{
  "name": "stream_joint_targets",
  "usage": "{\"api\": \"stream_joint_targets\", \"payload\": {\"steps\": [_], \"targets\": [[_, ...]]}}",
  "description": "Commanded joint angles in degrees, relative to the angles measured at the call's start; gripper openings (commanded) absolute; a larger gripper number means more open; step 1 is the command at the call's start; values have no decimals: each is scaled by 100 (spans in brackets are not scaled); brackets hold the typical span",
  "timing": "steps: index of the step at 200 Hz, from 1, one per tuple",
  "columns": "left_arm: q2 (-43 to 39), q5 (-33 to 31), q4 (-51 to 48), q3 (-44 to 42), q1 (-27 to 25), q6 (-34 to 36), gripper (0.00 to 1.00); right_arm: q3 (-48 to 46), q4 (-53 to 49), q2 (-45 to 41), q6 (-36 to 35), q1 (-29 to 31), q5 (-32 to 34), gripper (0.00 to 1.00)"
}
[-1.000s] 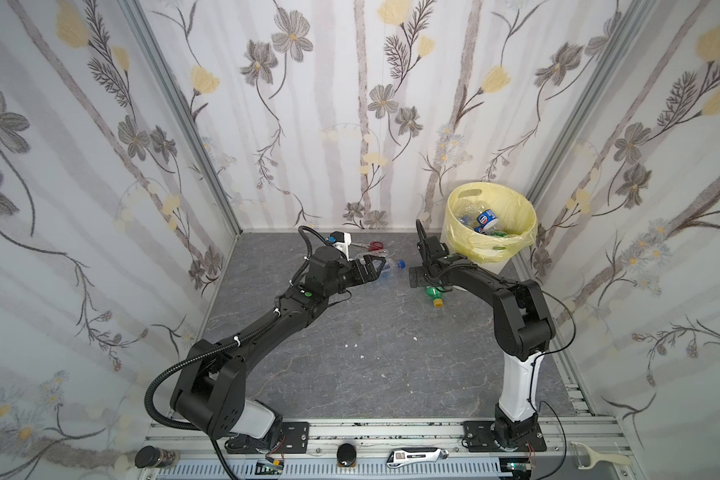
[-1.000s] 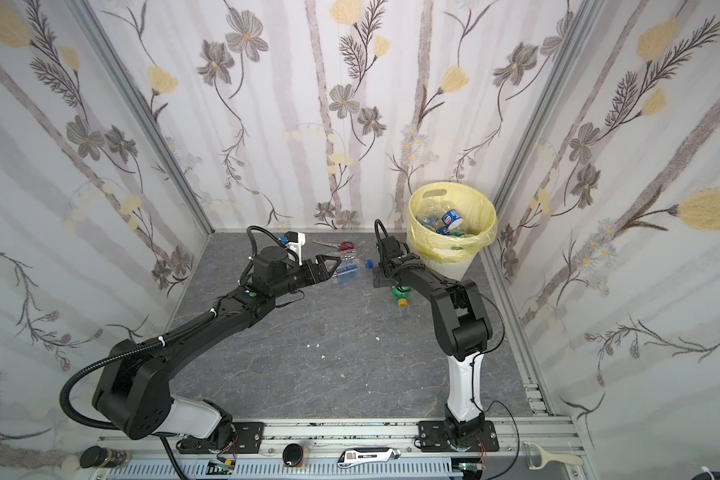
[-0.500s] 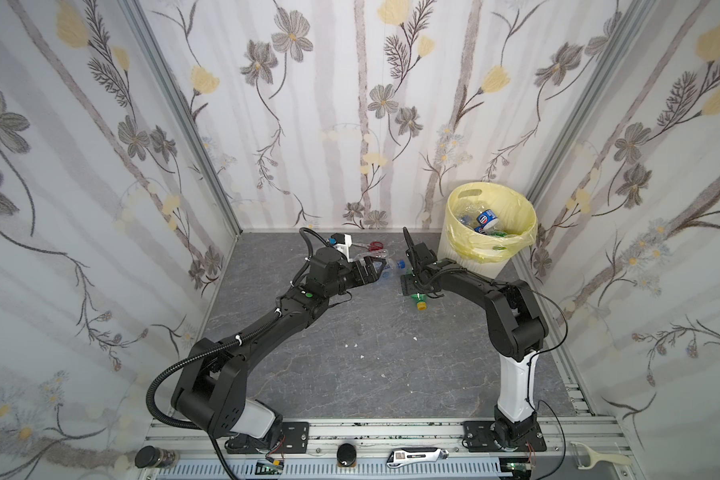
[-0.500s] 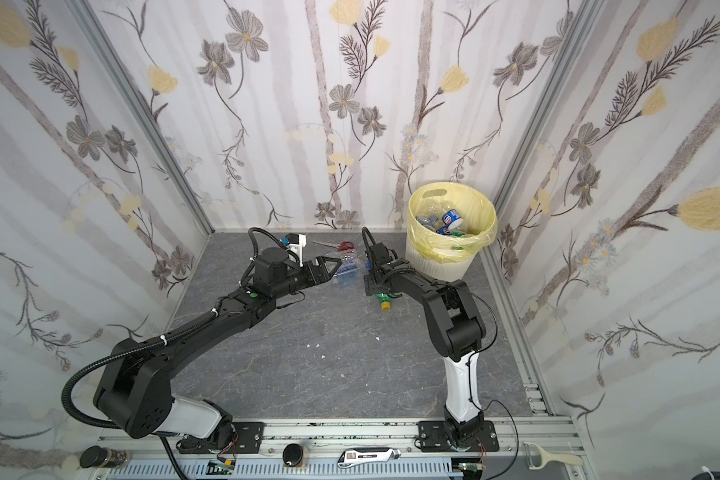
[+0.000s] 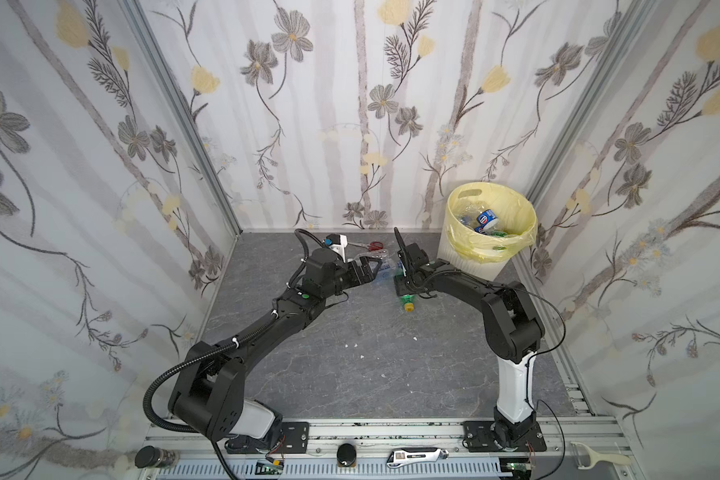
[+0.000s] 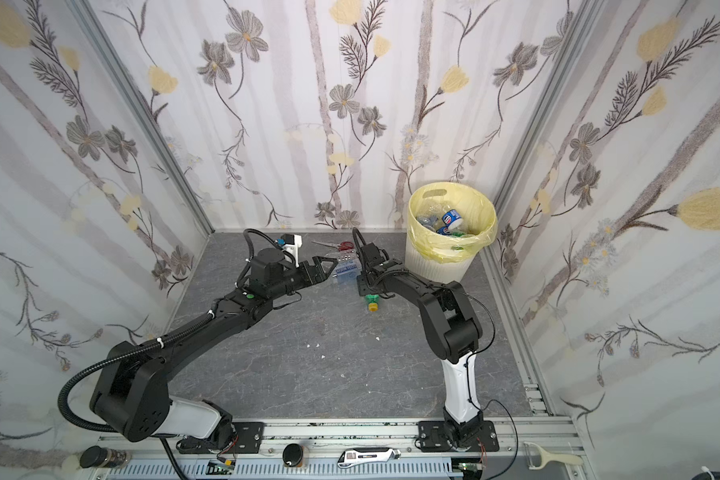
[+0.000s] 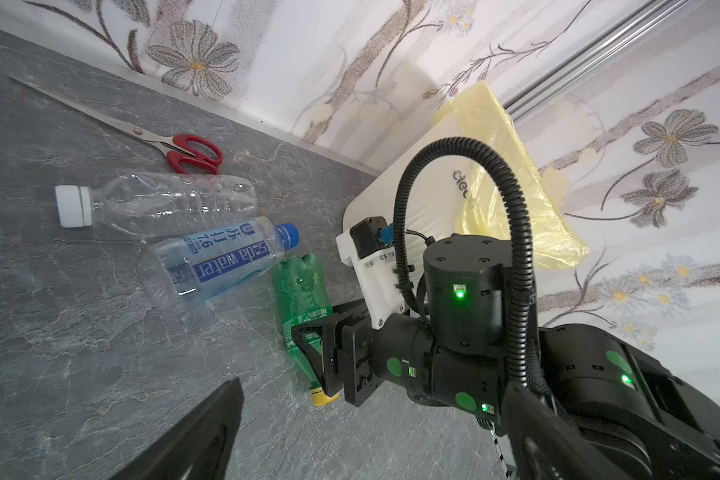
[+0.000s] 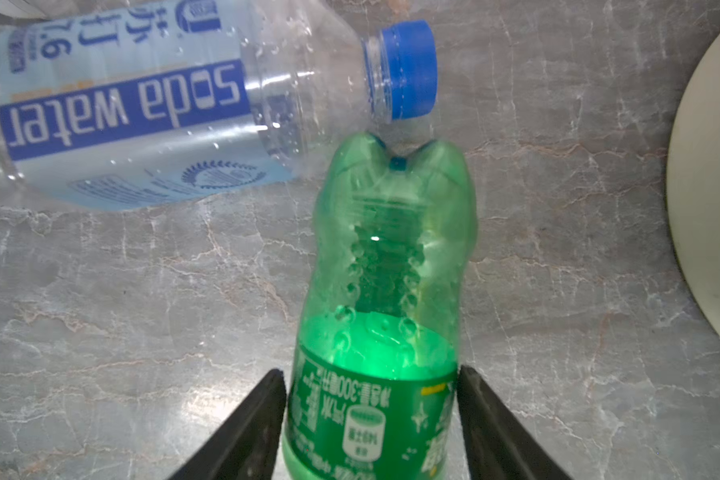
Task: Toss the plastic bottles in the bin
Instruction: 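Grasp the second Sprite bottle's body with the right gripper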
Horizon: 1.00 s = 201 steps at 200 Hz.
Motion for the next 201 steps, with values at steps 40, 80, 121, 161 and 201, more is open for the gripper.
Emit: {"api": "stream_joint_targets", "payload": {"steps": [40, 80, 121, 161, 201], "targets": [[-84, -39, 273, -152, 39, -70, 100, 228, -40, 125, -36, 90, 47, 66], [-120, -44, 274, -160, 56, -72, 100, 572, -200, 404, -36, 48, -1, 69], [-94, -14, 274, -186, 61, -97, 100, 651, -202, 527, -37, 55, -196, 67], [-85, -9, 292, -178, 65, -119, 100, 447, -149, 483, -43, 56, -242, 64], [-59, 21, 318, -170, 64, -147, 100, 221, -104, 260, -62, 48, -206, 57]]}}
